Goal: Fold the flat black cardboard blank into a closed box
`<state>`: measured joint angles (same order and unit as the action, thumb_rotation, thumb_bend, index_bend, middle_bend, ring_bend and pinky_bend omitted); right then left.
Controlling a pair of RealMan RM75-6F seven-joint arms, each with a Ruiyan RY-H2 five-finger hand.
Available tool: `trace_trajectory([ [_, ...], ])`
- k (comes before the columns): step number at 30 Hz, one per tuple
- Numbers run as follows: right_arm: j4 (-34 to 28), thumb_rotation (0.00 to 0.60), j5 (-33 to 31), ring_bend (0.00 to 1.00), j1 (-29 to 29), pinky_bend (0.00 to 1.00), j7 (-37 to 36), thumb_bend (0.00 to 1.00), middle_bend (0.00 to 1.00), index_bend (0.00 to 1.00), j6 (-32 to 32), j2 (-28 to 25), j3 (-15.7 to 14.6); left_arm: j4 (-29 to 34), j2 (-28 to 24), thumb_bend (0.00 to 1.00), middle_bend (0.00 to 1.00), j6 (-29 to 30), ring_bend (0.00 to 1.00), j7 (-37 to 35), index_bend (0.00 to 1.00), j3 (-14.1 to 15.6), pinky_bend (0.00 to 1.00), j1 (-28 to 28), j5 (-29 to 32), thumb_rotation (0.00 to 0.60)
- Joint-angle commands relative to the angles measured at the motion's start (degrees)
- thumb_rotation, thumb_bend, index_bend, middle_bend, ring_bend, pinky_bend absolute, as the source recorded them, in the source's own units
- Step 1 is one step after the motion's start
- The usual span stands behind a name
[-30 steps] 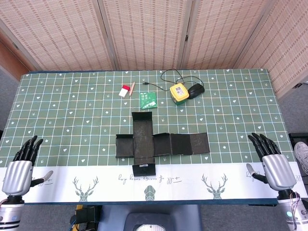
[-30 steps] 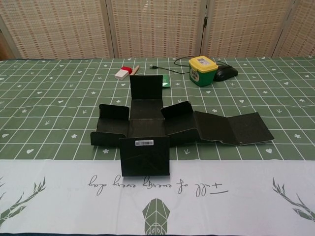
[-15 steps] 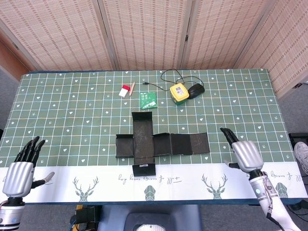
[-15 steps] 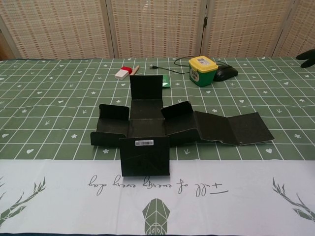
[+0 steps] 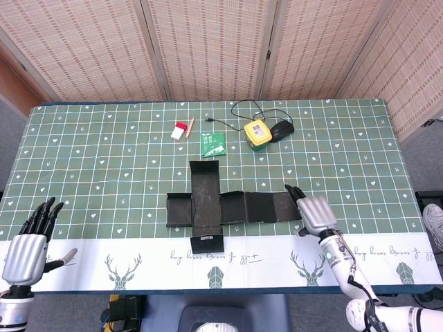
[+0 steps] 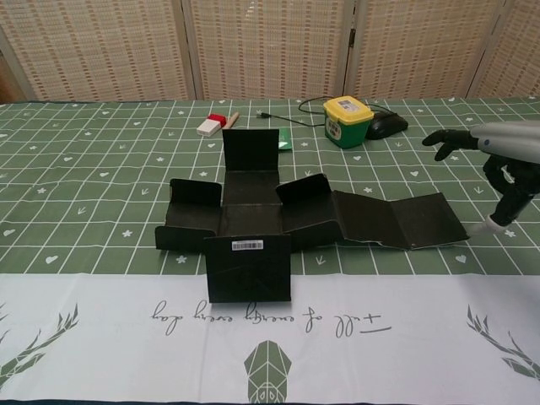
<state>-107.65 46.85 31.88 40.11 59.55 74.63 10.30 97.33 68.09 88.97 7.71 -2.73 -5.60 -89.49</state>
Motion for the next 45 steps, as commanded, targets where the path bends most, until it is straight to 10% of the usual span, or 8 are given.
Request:
trace_trajectory([
  [1,3.0,0.600,-8.6,0.73,5.4,0.86,6.6,0.09,0.12,0.00,0.3,4.6,0.2,0.0,-0.1,0.04,0.00,0.0,0.05,0.0,0.03,0.0,0.19,0.0,-0.1,0.600],
  [24,11.2,0.600,-35.4,0.73,22.8,0.86,23.9,0.05,0.11,0.04,5.1,15.9,1.3,-1.2,0.1,0.04,0.00,0.6,0.04,-2.0,0.03,0.1,0.19,0.4,-0.5,0.600],
  [45,19.3,0.600,-40.0,0.73,29.3,0.86,27.4,0.05,0.11,0.04,5.3,22.3,0.7,-2.7,0.2,0.04,0.00,0.5,0.04,-3.2,0.03,0.1,0.19,0.6,-0.1,0.600],
])
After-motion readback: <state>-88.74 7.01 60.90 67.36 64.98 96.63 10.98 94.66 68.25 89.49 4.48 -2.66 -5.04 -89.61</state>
